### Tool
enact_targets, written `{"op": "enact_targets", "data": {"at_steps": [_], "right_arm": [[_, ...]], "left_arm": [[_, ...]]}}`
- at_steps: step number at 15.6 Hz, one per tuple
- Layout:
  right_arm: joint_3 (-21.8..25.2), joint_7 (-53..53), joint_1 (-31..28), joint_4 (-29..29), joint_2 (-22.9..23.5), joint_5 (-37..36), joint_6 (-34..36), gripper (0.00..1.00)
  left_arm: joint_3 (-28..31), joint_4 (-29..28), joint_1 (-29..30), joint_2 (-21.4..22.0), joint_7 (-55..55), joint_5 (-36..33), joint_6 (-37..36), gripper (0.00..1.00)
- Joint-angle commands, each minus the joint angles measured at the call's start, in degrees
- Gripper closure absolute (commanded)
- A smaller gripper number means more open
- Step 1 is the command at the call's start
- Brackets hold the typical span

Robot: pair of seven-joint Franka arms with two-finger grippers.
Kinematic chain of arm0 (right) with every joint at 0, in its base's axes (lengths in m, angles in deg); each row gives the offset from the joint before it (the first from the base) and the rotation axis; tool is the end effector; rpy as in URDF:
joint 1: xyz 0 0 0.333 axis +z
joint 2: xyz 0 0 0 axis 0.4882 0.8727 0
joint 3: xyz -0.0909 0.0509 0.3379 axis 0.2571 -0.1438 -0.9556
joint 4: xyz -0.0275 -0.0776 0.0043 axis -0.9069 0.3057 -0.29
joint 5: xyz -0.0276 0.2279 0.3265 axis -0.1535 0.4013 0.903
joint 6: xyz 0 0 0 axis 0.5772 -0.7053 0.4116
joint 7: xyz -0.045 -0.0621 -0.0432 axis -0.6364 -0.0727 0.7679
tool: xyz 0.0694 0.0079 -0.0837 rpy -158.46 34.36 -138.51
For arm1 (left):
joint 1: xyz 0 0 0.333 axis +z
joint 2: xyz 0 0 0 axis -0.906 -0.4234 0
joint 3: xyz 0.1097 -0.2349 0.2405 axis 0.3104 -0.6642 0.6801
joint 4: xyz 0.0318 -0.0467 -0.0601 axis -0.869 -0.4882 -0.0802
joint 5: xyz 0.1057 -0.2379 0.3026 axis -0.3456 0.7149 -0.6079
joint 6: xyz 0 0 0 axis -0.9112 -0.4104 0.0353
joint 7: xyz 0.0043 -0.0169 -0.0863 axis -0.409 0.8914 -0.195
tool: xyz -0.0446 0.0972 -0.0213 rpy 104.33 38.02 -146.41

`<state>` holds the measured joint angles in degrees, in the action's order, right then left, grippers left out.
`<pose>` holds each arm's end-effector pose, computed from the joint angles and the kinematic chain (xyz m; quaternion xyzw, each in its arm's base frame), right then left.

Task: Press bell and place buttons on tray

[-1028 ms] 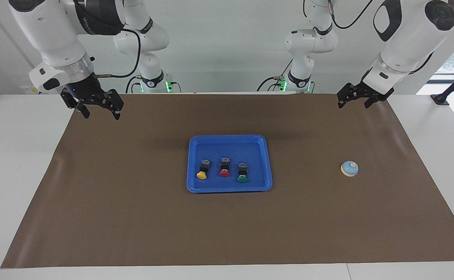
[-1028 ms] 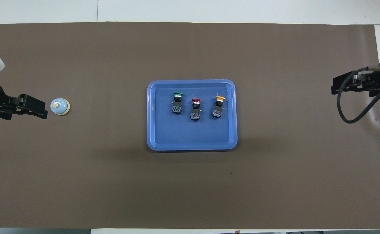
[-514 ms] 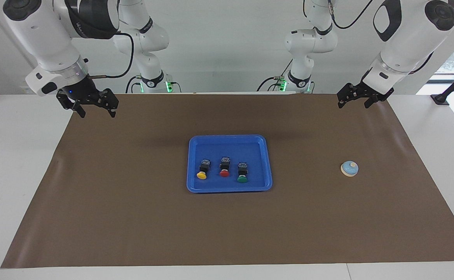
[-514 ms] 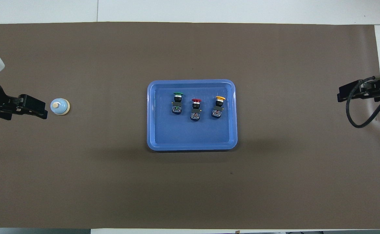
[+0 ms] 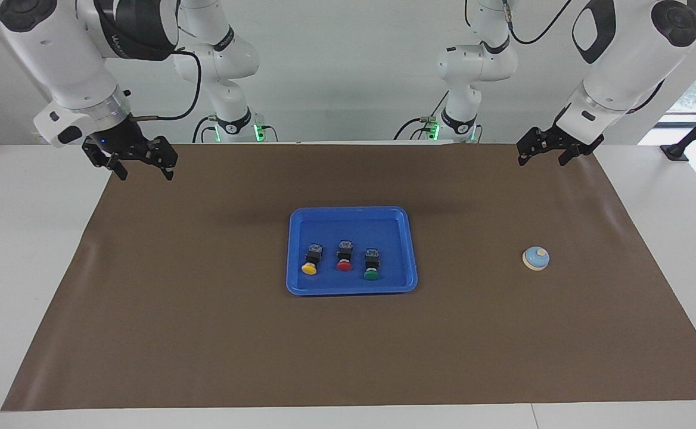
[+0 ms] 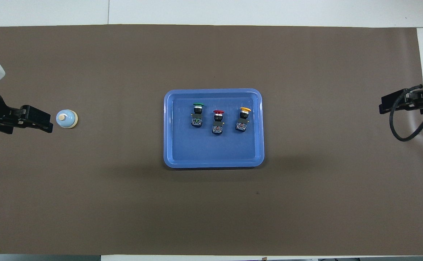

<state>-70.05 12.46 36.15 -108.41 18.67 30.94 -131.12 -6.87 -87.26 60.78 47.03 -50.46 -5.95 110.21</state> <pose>0.5684 -0.0270 0.6281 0.9995 -0.0190 -0.0257 0.0008 0.5454 -0.0504 0.6285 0.9964 -0.0296 -0.0779 0.0167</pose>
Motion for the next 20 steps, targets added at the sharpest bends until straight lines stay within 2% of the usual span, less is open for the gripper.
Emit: {"op": "enact_targets", "data": {"at_steps": [1, 7, 8, 9, 10, 13, 16, 20], "right_arm": [[-0.7, 1.6, -1.1, -1.4, -1.2, -1.0, 0.2, 0.00], [-0.7, 1.9, -1.1, -1.8, -1.3, -3.0, 0.1, 0.00], [-0.7, 1.7, -1.1, -1.8, -1.3, -2.9, 0.2, 0.00], [-0.7, 1.7, -1.1, -1.8, -1.4, -2.8, 0.3, 0.00], [-0.7, 1.7, -1.1, -1.8, -1.4, -2.6, 0.4, 0.00], [-0.8, 1.8, -1.1, -1.8, -1.4, -1.9, 1.2, 0.00], [-0.8, 1.8, -1.1, -1.8, -1.4, -0.9, 1.5, 0.00], [-0.8, 1.8, -1.1, -1.8, -1.4, -0.9, 1.5, 0.00]], "left_arm": [[0.2, 0.4, 0.0, 0.0, -0.6, 0.3, -0.8, 0.00], [0.2, -0.3, -0.2, 0.6, -0.7, 0.3, -0.5, 0.00], [0.2, -1.0, -0.1, 0.7, -0.8, 0.3, 1.7, 0.24], [0.2, -1.6, 0.0, 0.8, -1.1, 0.3, 4.9, 0.68], [0.3, -2.2, 0.1, 0.8, -0.9, 0.3, 6.0, 1.00], [0.7, -7.6, 3.0, 2.7, -0.3, 0.6, 10.3, 1.00], [0.7, -10.7, 3.2, 2.2, 0.0, 0.7, 14.6, 1.00], [0.8, -11.2, 5.3, -3.9, 0.3, 0.4, 17.2, 1.00]]}}
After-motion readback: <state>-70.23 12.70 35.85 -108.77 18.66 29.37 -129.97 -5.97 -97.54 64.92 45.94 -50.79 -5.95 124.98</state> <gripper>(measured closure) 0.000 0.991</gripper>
